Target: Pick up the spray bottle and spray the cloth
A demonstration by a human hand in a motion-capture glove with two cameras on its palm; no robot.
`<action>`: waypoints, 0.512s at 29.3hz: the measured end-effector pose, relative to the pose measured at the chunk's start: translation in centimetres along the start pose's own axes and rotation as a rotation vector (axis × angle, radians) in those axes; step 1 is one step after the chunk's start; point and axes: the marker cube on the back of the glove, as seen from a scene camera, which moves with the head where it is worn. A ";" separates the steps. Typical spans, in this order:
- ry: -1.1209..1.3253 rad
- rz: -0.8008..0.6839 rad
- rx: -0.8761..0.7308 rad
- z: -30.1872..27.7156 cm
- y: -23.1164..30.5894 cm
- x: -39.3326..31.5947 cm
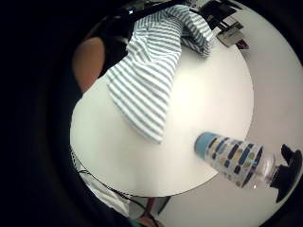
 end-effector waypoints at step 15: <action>-0.109 -0.058 0.270 -2.9 8.3 -2.2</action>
